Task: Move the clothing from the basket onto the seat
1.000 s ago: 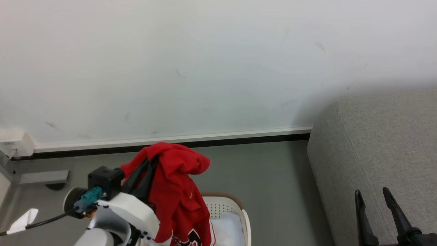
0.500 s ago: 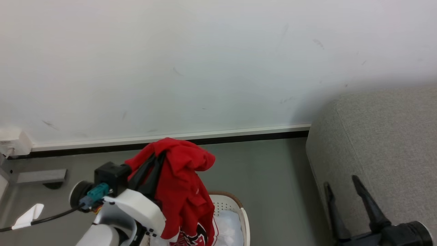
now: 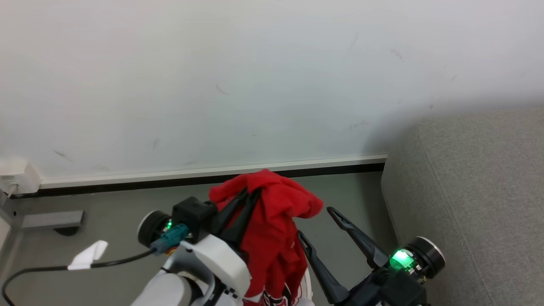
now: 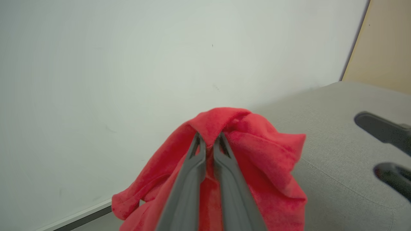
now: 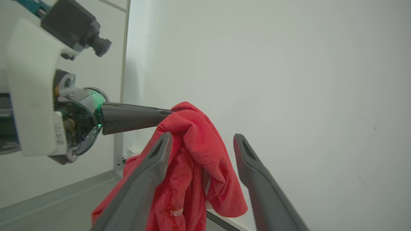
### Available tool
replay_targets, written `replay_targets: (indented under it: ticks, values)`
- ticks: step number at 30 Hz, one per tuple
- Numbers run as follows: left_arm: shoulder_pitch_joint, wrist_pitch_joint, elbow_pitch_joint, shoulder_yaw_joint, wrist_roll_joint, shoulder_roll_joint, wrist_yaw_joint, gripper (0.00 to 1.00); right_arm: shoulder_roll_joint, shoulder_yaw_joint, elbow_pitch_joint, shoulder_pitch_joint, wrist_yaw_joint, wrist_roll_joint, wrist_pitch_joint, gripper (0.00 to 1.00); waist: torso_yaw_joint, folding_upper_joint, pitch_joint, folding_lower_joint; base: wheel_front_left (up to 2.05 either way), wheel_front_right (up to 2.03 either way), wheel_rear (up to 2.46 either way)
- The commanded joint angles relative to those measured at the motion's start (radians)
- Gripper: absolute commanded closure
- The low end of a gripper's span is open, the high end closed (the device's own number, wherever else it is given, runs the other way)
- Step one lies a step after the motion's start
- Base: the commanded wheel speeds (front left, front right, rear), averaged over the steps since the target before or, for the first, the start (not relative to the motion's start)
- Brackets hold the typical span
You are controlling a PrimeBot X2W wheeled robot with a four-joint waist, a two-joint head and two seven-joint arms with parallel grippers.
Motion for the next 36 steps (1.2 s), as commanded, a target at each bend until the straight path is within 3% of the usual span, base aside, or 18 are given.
replay_targets:
  ticks: [1,7,20,25,26,27,28,29,36]
  values:
    - [-0.015,0.005,-0.003,-0.012,0.012,-0.01,-0.006,1.0,-0.006,0.015,0.014,-0.022,-0.002,-0.009,0.001,0.0,0.001,0.0,-0.001,-0.0001,0.0,0.0,0.0]
    - [-0.026,0.016,-0.017,-0.064,0.018,-0.036,-0.03,1.0,-0.01,0.031,0.071,-0.05,-0.002,-0.011,0.001,0.0,0.003,0.0,-0.005,-0.0001,0.0,0.0,0.0]
    - [0.007,0.098,-0.152,-0.139,-0.085,-0.052,-0.113,1.0,-0.025,-0.013,0.154,-0.047,-0.002,-0.025,0.001,0.0,-0.004,0.0,-0.011,-0.0001,0.0,0.0,0.0]
    - [0.008,0.112,-0.172,-0.148,-0.101,-0.049,-0.124,1.0,-0.024,-0.017,0.175,-0.056,-0.002,-0.014,0.001,0.0,-0.006,0.0,-0.009,-0.0001,0.0,0.0,0.0]
    - [0.008,0.115,-0.175,-0.149,-0.103,-0.05,-0.126,1.0,-0.022,-0.02,0.184,-0.057,-0.002,-0.009,0.001,0.16,-0.006,0.0,-0.01,-0.0001,0.0,0.0,0.0]
    - [0.009,0.116,-0.178,-0.15,-0.106,-0.051,-0.127,1.0,-0.02,-0.023,0.195,-0.059,-0.002,-0.003,0.001,0.61,-0.007,0.0,-0.01,-0.0001,0.0,0.0,0.0]
    - [0.009,0.117,-0.18,-0.15,-0.109,-0.052,-0.126,1.0,-0.019,-0.028,0.205,-0.06,-0.002,0.001,0.001,0.84,-0.007,0.0,-0.01,-0.0001,0.0,0.0,0.0]
    - [0.01,0.118,-0.182,-0.151,-0.111,-0.052,-0.126,1.0,-0.017,-0.034,0.215,-0.063,-0.002,0.002,0.001,1.0,-0.007,0.0,-0.01,-0.0001,0.0,0.0,0.0]
    - [0.009,0.113,-0.178,-0.145,-0.119,-0.044,-0.12,1.0,-0.008,-0.051,0.257,-0.067,-0.002,0.024,0.001,1.0,-0.008,0.0,-0.01,-0.0001,0.0,0.0,0.0]
